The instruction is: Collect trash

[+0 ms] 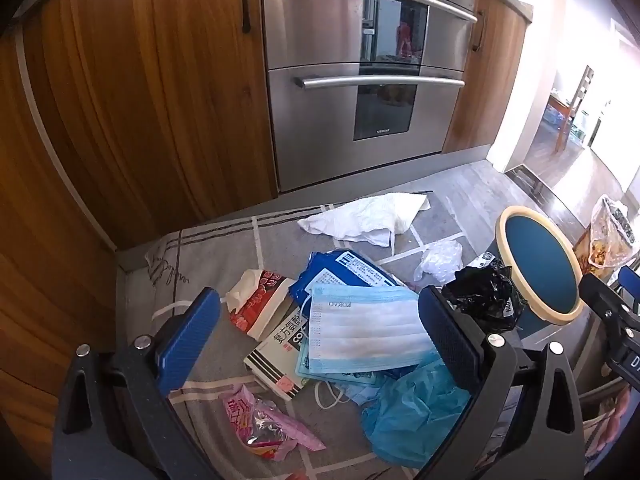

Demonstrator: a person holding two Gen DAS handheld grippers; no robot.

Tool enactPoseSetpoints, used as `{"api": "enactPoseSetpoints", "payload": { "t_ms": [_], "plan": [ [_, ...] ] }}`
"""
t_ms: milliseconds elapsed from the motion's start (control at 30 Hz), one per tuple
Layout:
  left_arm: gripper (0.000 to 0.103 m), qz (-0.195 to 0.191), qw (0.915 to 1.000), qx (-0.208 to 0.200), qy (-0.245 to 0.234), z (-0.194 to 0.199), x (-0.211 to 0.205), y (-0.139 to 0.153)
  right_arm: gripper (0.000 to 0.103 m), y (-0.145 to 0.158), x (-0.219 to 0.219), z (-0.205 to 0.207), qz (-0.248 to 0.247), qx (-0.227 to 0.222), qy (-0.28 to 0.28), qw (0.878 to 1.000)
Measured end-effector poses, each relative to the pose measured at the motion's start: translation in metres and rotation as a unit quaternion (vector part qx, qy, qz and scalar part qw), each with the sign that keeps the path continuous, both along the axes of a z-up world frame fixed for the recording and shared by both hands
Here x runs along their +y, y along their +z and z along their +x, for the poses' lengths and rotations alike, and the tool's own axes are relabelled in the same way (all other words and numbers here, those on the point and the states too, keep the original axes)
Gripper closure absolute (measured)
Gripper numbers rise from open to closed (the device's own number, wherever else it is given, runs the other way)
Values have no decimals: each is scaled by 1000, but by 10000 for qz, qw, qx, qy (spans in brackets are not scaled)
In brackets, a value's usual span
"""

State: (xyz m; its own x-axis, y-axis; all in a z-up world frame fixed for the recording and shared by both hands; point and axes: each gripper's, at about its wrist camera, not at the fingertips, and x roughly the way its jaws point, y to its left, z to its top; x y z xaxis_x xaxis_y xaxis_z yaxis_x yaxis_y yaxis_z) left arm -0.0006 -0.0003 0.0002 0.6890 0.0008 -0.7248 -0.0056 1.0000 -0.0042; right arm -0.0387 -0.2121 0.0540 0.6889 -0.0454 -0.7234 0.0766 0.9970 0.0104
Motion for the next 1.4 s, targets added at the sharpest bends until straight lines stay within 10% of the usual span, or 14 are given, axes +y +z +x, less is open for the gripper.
{"api": "enactPoseSetpoints", "payload": {
  "t_ms": [1400],
  "plan": [
    [5, 47, 9996, 296, 10, 1, -2, -8, 5, -3, 5, 0, -241, 55, 81, 9997]
  ]
}}
